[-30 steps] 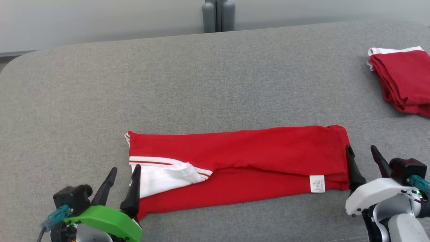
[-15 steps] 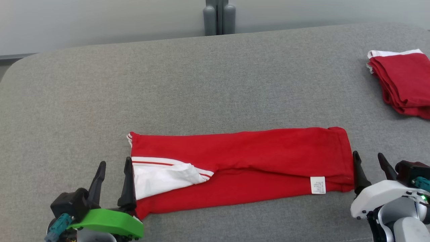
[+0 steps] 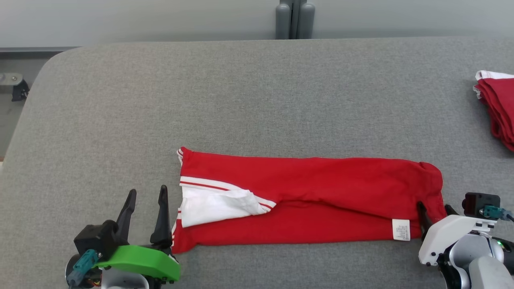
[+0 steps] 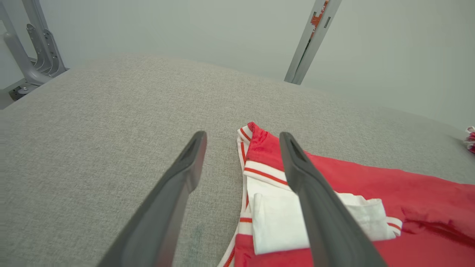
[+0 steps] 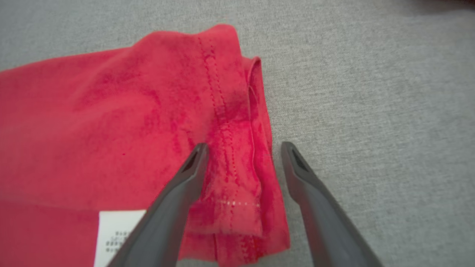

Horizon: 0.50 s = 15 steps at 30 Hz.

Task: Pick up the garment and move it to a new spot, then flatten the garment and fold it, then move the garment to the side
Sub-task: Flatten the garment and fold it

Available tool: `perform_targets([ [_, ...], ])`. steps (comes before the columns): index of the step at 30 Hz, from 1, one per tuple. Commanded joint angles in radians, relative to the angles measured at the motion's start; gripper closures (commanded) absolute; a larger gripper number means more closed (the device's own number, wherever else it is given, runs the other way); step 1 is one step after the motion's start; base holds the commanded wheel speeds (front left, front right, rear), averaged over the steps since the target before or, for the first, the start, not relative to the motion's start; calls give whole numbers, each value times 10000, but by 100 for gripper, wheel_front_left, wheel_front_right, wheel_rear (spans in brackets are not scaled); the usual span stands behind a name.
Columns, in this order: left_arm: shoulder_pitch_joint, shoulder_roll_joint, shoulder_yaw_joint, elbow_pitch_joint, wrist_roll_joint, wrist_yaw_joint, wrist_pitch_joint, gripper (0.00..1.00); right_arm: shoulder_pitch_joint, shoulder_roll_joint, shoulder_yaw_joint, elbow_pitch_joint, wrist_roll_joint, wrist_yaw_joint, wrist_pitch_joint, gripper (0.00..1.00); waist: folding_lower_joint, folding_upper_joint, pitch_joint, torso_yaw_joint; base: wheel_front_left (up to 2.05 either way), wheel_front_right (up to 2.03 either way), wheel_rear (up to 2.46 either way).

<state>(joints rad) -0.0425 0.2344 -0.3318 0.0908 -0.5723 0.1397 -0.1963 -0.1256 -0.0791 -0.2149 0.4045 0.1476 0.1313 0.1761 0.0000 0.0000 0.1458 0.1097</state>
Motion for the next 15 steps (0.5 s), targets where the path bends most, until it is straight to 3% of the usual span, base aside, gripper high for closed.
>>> perform_targets([
  [1, -199, 0, -13, 50, -7, -28, -70, 0, -127, -20, 23, 178, 67, -13, 118, 35, 0, 0, 20, 78, 0, 0, 0],
  [2, -215, -1, -8, 72, -9, -16, -83, 0, -163, -11, 38, 279, 82, -14, 182, 55, 0, 0, 21, 75, 0, 0, 0],
  [4, -219, -7, 21, 124, -24, 30, -91, 0, -271, 19, 41, 493, 213, -14, 273, 73, 0, 0, 16, 32, 0, 0, 0],
  [6, -227, -39, 11, 176, -36, 59, -109, 0, -437, 6, 40, 699, 334, -16, 259, 100, 0, 0, 7, -52, 0, 0, 0],
  [15, -258, -50, -75, 288, -67, 82, -81, 0, -931, -624, -187, 675, 555, -19, -109, 100, 0, 0, -66, -583, 0, 0, 0],
])
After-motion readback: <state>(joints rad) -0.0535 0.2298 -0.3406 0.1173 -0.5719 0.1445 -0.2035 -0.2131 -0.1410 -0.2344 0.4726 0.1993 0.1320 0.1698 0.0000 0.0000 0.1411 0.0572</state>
